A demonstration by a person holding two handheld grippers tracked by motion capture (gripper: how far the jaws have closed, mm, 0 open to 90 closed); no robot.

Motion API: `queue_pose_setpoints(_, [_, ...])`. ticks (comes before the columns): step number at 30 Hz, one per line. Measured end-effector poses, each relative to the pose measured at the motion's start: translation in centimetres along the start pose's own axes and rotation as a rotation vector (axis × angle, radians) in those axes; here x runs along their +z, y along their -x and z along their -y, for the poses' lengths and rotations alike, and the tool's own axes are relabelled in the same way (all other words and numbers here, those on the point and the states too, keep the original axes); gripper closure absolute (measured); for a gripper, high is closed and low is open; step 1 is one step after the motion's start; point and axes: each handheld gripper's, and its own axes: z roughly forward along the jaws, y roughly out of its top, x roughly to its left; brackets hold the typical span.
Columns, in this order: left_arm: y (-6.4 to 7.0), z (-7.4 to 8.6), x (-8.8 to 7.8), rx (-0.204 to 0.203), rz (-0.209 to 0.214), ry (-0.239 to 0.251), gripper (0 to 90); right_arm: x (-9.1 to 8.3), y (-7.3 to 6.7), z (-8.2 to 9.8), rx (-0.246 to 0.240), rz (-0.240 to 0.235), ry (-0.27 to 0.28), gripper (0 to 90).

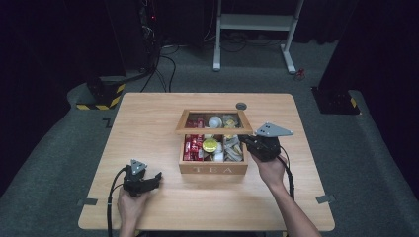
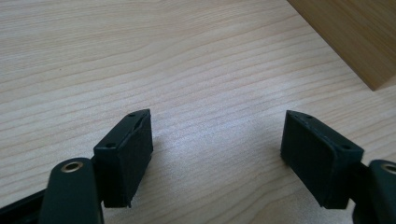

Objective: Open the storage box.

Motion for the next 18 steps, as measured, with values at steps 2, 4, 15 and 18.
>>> queue_pose_setpoints(2, [-0.02, -0.04, 0.02, 0.006, 0.001, -0.004, 24.4, 0.05, 0.19, -0.19, 0.006, -0.001, 0.003, 89.9])
queue_pose_setpoints(4, [-0.01, -0.07, 0.06, 0.01, -0.003, -0.007, 23.1, 0.04, 0.29, -0.32, 0.004, -0.001, 0.003, 89.9])
queue_pose_setpoints(15, [-0.06, -0.83, 0.23, -0.001, 0.008, -0.057, 21.1, 0.02, 0.82, -0.74, 0.018, -0.004, 0.013, 89.9])
queue_pose_setpoints(18, [-0.2, -0.93, 0.18, -0.02, 0.04, -0.044, 23.6, -0.01, 0.94, -0.88, 0.024, -0.004, 0.014, 89.9])
